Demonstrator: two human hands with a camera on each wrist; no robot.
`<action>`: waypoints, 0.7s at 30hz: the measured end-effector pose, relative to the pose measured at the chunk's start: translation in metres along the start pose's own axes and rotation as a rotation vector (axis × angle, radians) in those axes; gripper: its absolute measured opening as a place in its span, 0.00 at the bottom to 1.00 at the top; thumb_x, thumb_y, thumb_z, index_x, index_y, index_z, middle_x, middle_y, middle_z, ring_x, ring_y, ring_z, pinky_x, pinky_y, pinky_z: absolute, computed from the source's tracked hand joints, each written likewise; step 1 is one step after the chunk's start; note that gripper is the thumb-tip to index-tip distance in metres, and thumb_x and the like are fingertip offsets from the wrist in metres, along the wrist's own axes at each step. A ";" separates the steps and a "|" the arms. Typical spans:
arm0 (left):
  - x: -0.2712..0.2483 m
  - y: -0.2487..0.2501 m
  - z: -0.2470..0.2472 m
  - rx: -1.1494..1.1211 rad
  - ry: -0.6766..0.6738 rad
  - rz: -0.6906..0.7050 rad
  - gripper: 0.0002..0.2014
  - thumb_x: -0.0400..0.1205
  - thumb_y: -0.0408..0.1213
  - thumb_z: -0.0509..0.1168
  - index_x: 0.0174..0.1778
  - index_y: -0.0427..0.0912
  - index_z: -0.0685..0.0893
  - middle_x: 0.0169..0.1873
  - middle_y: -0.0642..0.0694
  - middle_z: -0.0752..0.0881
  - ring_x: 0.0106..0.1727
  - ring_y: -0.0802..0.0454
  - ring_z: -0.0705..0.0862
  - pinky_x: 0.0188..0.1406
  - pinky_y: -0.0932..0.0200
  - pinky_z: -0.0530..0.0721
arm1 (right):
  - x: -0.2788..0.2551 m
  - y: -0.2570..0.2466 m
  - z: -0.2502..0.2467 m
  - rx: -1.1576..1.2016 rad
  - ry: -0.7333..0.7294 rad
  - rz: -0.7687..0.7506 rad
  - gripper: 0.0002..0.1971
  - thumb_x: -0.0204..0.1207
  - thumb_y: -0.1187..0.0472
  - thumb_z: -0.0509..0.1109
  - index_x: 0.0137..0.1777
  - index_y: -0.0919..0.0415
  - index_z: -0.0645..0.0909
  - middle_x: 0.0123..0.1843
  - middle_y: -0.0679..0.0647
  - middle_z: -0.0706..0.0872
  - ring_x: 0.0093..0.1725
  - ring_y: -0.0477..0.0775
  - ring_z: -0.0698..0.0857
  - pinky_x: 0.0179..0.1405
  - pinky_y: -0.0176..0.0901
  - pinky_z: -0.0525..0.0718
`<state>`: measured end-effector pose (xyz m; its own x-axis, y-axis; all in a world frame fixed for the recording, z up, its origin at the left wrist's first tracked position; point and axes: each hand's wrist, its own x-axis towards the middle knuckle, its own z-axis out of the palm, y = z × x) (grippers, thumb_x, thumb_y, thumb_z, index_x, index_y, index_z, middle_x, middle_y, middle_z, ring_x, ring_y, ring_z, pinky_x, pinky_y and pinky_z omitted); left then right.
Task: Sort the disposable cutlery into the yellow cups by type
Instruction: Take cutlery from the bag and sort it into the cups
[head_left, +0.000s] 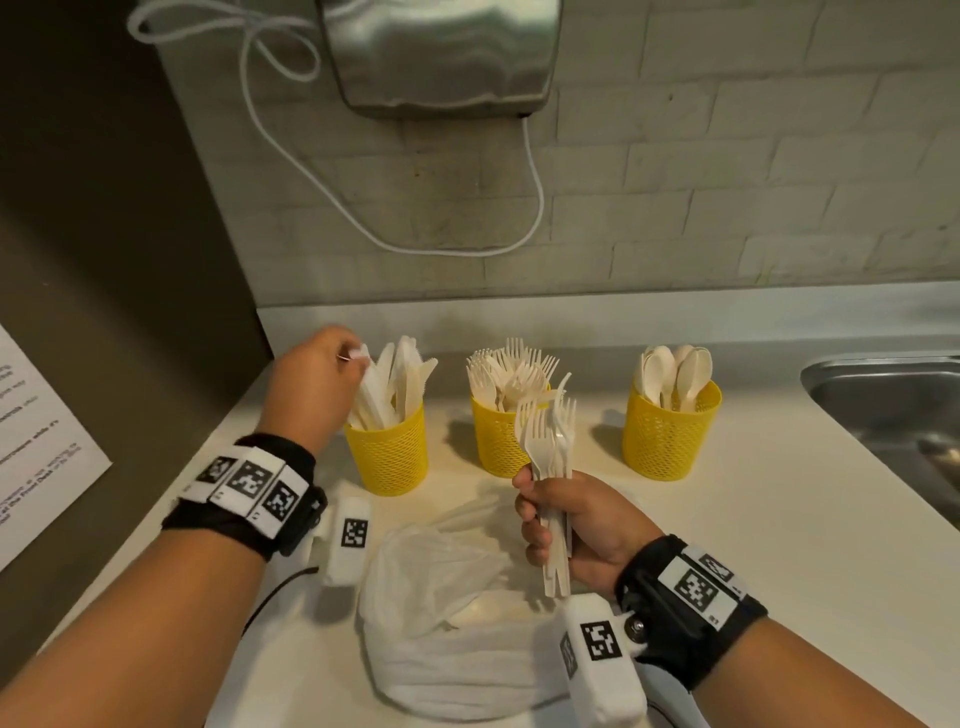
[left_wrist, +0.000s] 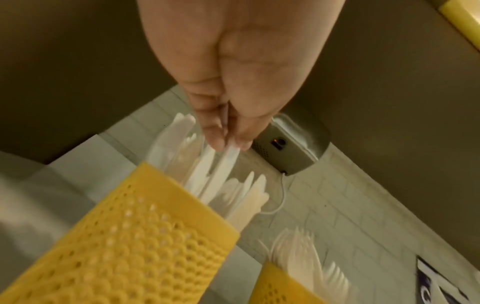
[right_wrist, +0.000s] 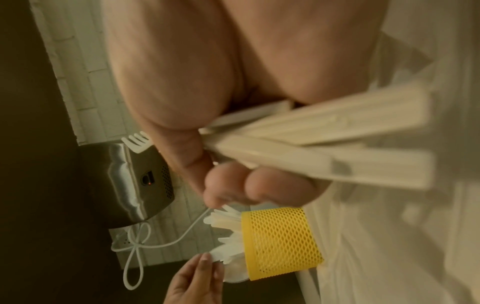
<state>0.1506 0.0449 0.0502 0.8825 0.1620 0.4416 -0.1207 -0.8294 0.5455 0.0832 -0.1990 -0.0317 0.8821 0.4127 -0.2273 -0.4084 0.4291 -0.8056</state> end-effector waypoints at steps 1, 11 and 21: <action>-0.003 -0.002 0.005 0.061 -0.022 0.034 0.12 0.80 0.36 0.65 0.59 0.37 0.83 0.57 0.37 0.83 0.55 0.41 0.82 0.55 0.55 0.76 | 0.000 0.000 0.000 -0.010 -0.008 0.005 0.06 0.76 0.68 0.63 0.41 0.59 0.78 0.26 0.55 0.77 0.18 0.48 0.73 0.20 0.36 0.73; -0.068 0.071 0.043 -0.724 -0.867 -0.065 0.37 0.69 0.28 0.76 0.68 0.58 0.68 0.45 0.47 0.86 0.38 0.57 0.84 0.34 0.65 0.81 | -0.004 0.000 0.009 -0.136 -0.111 0.086 0.05 0.68 0.69 0.67 0.35 0.59 0.80 0.25 0.55 0.77 0.18 0.48 0.74 0.20 0.35 0.74; -0.050 0.058 0.047 -1.066 -0.827 -0.339 0.21 0.76 0.15 0.60 0.59 0.42 0.75 0.37 0.41 0.85 0.29 0.51 0.79 0.27 0.65 0.83 | -0.005 0.003 -0.004 -0.037 -0.252 0.133 0.22 0.62 0.62 0.80 0.55 0.61 0.78 0.33 0.59 0.83 0.24 0.55 0.84 0.25 0.43 0.85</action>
<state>0.1210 -0.0365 0.0261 0.9028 -0.3990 -0.1609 0.1966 0.0500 0.9792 0.0781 -0.2031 -0.0352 0.7332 0.6521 -0.1930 -0.5039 0.3304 -0.7981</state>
